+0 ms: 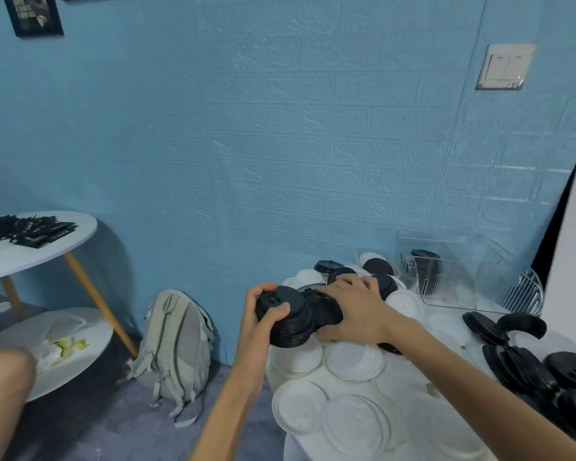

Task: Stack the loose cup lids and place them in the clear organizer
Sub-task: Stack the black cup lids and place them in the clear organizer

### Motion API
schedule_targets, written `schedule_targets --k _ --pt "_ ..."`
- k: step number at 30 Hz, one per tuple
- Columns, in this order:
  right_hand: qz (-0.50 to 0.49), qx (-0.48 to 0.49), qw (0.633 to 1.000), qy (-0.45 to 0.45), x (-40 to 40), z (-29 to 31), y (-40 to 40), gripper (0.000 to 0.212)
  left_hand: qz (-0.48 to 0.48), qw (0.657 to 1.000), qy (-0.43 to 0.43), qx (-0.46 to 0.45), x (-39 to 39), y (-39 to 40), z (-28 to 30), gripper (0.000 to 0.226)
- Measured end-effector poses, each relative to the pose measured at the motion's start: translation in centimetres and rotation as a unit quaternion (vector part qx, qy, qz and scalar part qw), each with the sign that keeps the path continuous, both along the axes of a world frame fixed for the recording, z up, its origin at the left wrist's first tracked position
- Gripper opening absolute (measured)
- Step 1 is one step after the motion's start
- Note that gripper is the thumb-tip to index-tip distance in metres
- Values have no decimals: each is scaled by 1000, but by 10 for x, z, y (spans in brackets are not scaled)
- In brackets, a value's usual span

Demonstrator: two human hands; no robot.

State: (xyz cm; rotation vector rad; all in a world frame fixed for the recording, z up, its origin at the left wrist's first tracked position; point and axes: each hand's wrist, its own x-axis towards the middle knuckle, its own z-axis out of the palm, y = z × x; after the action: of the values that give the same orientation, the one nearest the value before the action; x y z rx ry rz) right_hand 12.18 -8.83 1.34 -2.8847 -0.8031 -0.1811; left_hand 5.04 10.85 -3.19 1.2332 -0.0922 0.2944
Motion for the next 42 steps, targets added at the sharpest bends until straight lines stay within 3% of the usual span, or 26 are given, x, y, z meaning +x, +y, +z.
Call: schedule_targets --k 5,9,11,18,23,28,32,35,39,42 --pt "-47 9 998 -34 2 31 -15 83 -8 1000 11 -25 2 -3 -2 47" --pt "-5 247 965 86 -7 44 -4 78 -20 999 24 -28 3 -7 0 48" --pt "29 296 945 140 -12 42 5 77 -25 999 25 -29 3 -9 1 54" --pt "61 277 937 204 -18 42 28 72 -27 998 14 -59 3 -13 6 52" --pt "70 242 947 197 -21 42 36 74 -5 1000 8 -11 1 -20 9 57" --pt "105 241 944 198 -25 41 39 49 24 1000 -8 -6 2 -22 6 37" --pt "91 260 930 243 -21 35 43 73 32 999 3 -31 1 -21 6 41" --pt "77 284 926 239 -21 33 43 72 45 998 6 -47 2 -20 8 43" --pt "61 300 921 241 -23 33 42 73 36 998 5 -45 7 -21 5 18" --pt "67 292 914 272 -24 35 31 79 28 999 6 -24 7 -23 5 21"
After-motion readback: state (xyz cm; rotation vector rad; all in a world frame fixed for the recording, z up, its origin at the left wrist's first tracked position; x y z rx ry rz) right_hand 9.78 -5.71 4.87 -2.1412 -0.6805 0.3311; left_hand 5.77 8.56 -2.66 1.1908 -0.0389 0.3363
